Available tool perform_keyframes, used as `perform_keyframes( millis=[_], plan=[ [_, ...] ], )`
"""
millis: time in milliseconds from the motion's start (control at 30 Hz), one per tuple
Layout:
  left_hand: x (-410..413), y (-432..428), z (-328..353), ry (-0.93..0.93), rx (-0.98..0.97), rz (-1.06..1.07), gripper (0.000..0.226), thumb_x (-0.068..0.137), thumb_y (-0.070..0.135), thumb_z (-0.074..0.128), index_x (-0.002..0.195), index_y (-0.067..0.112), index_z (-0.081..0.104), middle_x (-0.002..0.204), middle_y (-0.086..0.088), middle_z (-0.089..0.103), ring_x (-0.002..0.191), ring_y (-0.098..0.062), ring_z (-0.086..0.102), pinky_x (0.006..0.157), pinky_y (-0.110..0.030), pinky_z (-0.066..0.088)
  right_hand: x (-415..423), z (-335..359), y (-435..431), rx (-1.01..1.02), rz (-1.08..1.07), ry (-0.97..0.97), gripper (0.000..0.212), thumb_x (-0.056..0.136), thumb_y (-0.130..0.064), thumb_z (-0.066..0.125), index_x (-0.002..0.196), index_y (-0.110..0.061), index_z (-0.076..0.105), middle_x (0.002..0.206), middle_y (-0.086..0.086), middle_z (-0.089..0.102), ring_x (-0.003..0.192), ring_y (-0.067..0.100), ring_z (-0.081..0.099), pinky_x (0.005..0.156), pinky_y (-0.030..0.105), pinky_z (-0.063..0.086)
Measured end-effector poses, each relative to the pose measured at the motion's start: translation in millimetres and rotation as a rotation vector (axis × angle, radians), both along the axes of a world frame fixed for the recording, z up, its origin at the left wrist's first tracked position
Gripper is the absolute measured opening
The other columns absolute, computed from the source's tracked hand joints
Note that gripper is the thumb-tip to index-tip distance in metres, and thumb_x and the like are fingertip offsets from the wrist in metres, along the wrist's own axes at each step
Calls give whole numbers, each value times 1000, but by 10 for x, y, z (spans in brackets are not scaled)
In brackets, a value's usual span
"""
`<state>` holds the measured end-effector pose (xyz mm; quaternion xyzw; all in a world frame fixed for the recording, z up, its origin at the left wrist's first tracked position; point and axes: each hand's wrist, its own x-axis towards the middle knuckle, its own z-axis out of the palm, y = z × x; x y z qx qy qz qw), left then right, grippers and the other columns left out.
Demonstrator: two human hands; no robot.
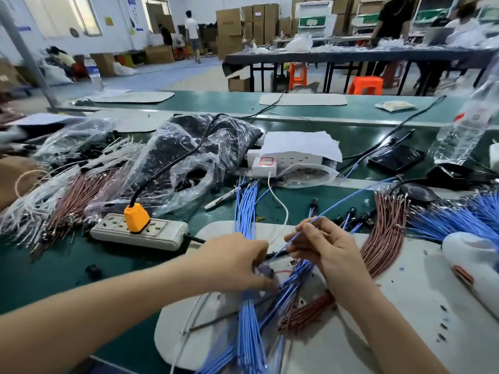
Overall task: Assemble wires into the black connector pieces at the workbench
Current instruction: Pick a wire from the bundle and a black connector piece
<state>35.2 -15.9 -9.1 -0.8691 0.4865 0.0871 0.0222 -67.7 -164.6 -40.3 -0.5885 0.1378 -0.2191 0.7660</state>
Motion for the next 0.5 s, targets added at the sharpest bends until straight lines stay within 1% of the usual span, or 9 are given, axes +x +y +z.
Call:
perform_keyframes(
  millis=[33, 100, 200, 233, 300, 400, 433, 467, 500],
  plan=[
    [-37, 51, -29, -18, -19, 5, 42, 79, 64, 56, 92, 24, 49, 66, 6, 42, 82, -27, 56, 59, -30, 33, 3, 6, -1, 7, -6, 4, 18, 96, -10, 48, 83, -4, 58, 76, 16, 72, 62, 21, 67, 57, 23, 55],
    [-68, 110, -11, -71, -35, -1, 31, 82, 52, 56, 86, 23, 49, 65, 6, 40, 77, -26, 54, 57, -29, 30, 0, 26, -13, 74, -17, -11, 17, 96, -10, 47, 83, -5, 57, 74, 17, 72, 59, 22, 67, 54, 23, 55],
    [-6, 171, 145, -52, -36, 8, 25, 79, 43, 60, 77, 22, 46, 63, 7, 44, 61, -15, 45, 49, -27, 29, -5, 58, -64, 268, -82, -72, 18, 98, -10, 43, 83, -8, 53, 69, 17, 71, 50, 19, 66, 47, 22, 54],
    [38, 206, 203, -43, -26, 18, 24, 77, 41, 62, 75, 22, 47, 64, 8, 45, 59, -10, 43, 48, -26, 29, -6, 78, -96, 322, -117, -91, 19, 99, -11, 41, 83, -10, 52, 68, 17, 71, 49, 19, 66, 46, 21, 53],
    [123, 318, 294, -68, 70, 13, 21, 77, 37, 62, 77, 22, 46, 67, 9, 44, 61, -10, 44, 49, -27, 30, -37, 123, -214, 445, -230, -132, 21, 101, -15, 39, 83, -14, 50, 67, 16, 71, 49, 19, 67, 45, 21, 54],
    [202, 538, 327, -111, 290, -3, 18, 80, 34, 60, 82, 26, 45, 72, 9, 39, 81, -19, 52, 59, -28, 34, -180, 202, -540, 583, -488, -207, 21, 103, -21, 38, 86, -17, 51, 62, 7, 71, 51, 13, 67, 47, 18, 53],
    [207, 594, 334, -87, 314, 14, 19, 82, 37, 60, 85, 27, 45, 76, 8, 41, 85, -18, 52, 62, -29, 35, -232, 219, -641, 588, -551, -226, 22, 103, -22, 38, 87, -16, 52, 61, 4, 71, 52, 10, 66, 48, 16, 52],
    [211, 618, 353, -46, 295, 34, 21, 83, 41, 60, 89, 28, 46, 78, 8, 43, 83, -15, 51, 62, -28, 36, -270, 222, -712, 578, -587, -231, 24, 103, -22, 39, 87, -13, 55, 61, 1, 70, 53, 8, 65, 50, 15, 51],
    [225, 598, 369, 22, 209, 55, 21, 85, 43, 60, 93, 28, 46, 77, 9, 45, 75, -10, 49, 60, -28, 35, -289, 217, -752, 558, -599, -225, 26, 103, -22, 39, 87, -11, 56, 61, 0, 70, 55, 8, 65, 51, 14, 51]
  ],
)
